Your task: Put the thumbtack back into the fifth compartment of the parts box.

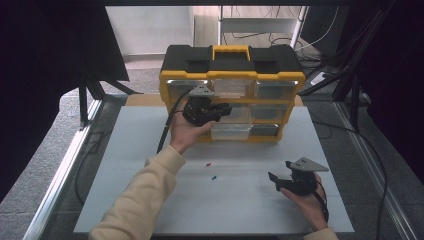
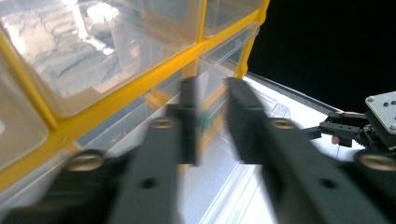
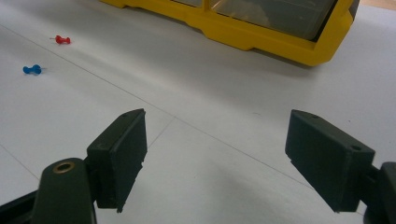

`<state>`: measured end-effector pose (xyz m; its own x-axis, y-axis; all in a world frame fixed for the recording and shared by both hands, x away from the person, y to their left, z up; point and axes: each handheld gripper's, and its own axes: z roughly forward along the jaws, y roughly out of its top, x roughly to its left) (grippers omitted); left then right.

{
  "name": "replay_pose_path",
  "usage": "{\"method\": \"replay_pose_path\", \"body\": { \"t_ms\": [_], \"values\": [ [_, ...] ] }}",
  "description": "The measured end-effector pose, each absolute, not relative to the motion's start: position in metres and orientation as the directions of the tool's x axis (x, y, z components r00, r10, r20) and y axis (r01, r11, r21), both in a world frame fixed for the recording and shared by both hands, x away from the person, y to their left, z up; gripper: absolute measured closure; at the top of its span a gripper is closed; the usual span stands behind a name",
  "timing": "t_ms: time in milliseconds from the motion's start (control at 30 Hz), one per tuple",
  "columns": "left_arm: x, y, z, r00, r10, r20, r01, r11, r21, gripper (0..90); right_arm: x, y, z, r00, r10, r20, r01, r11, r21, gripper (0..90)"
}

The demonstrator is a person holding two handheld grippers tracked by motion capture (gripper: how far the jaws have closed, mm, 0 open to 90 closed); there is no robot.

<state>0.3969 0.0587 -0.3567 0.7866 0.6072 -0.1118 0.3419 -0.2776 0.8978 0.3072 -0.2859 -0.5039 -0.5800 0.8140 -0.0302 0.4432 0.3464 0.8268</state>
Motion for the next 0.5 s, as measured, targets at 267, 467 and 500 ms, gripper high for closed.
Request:
{"method": "replay_pose_path", "body": {
  "t_ms": [267,467,500],
  "values": [
    [0.388,0.072,-0.355,0.785,0.609,-0.116,0.354,-0.286,0.890,17.7,0.307,-0.286,-0.504,-0.580,0.814,-0.033,0.442,0.348,0.827,21.0],
    [0.378,0.088,-0.360,0.778,0.619,-0.107,0.354,-0.290,0.889,14.9,0.307,-0.286,-0.504,-0.578,0.815,-0.037,0.443,0.351,0.825,21.0],
    [0.375,0.091,-0.361,0.778,0.619,-0.107,0.356,-0.294,0.887,14.9,0.308,-0.285,-0.504,-0.578,0.815,-0.039,0.441,0.353,0.825,20.9]
  ]
}}
